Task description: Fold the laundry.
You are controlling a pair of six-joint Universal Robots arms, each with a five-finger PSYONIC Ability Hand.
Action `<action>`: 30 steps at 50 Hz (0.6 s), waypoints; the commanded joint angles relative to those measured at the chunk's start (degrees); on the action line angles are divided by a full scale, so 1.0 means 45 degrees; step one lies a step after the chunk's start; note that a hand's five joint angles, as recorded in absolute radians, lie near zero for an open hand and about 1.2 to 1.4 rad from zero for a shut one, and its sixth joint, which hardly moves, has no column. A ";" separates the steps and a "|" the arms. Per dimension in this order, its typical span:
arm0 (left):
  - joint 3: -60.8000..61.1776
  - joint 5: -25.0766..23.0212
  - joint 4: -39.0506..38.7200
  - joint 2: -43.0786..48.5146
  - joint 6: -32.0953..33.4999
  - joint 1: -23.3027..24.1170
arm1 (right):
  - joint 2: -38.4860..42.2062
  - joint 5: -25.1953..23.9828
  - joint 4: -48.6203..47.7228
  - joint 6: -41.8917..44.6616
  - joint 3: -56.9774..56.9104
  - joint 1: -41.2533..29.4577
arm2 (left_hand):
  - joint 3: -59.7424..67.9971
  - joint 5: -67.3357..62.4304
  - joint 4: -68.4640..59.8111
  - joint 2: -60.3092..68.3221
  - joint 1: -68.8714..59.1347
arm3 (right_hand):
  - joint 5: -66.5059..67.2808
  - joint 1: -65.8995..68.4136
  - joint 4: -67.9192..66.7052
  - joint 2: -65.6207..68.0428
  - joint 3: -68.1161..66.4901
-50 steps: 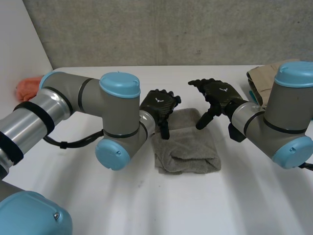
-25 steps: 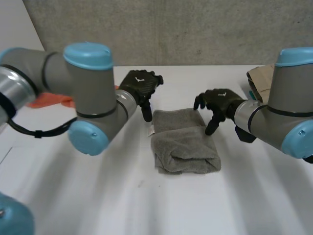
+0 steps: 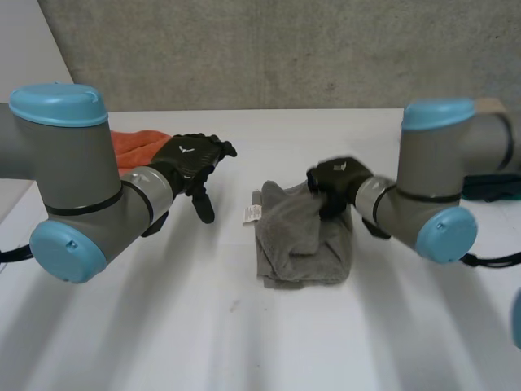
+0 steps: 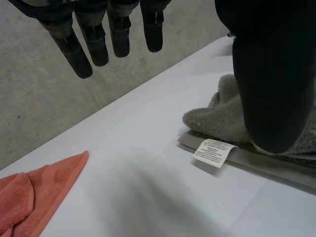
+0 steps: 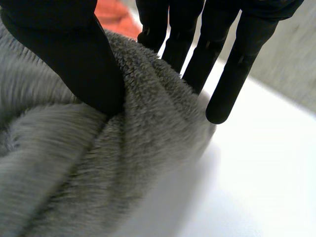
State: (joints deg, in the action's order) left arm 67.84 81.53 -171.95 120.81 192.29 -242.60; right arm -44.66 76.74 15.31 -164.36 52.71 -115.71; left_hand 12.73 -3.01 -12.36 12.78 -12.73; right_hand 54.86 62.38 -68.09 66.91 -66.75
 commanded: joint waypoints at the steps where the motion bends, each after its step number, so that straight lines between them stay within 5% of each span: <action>1: -0.0931 -0.0285 0.0008 0.0729 -0.0346 -0.0209 | -0.3564 -0.0724 -0.0510 -0.0331 0.0745 -0.0087 | -0.0559 0.0621 0.0478 -0.0570 0.0559 | 0.3363 0.3916 -0.2647 0.2909 -0.2945; 12: -0.2632 -0.0500 0.1003 0.2038 -0.3313 -0.0092 | -0.4801 -0.1351 -0.0590 0.0352 0.1215 -0.0555 | -0.0560 0.0622 0.0479 -0.0571 0.0560 | 0.3363 0.3916 -0.2647 0.2909 -0.2945; 20: -0.3102 -0.2372 0.1160 0.2624 -0.6143 0.0610 | -0.4919 -0.1292 -0.0667 0.1074 0.1722 -0.0946 | -0.0227 0.0288 0.0146 -0.0238 0.0227 | 0.3363 0.3916 -0.2647 0.2909 -0.2945; 23: -0.3141 -0.2804 0.1219 0.2801 -0.6830 0.0767 | -0.4880 -0.1214 -0.0726 0.1289 0.1860 -0.0946 | 0.2605 -0.2544 -0.2687 0.2594 -0.2605 | 0.3363 0.3916 -0.2647 0.2909 -0.2945; 27: -0.3005 -0.3021 0.1278 0.2879 -0.7554 0.0885 | -0.4587 -0.0903 -0.1019 0.1953 0.1958 -0.0869 | 1.4217 -1.4155 -1.4298 1.4206 -1.4217 | 0.3363 0.3916 -0.2647 0.2909 -0.2945; 30: -0.3023 -0.2533 0.1258 0.2801 -0.7652 0.0632 | -0.4333 -0.0278 -0.1195 0.2597 0.1958 -0.0693 | 1.4949 -1.4887 -1.5030 1.4938 -1.4949 | 0.3363 0.3916 -0.2647 0.2909 -0.2945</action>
State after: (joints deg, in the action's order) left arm 53.95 68.57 -166.28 133.58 159.56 -238.93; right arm -65.86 72.23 11.28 -156.62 61.30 -119.79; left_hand 63.32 -52.82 -63.23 63.69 -66.61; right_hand 54.86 62.38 -68.09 66.91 -67.09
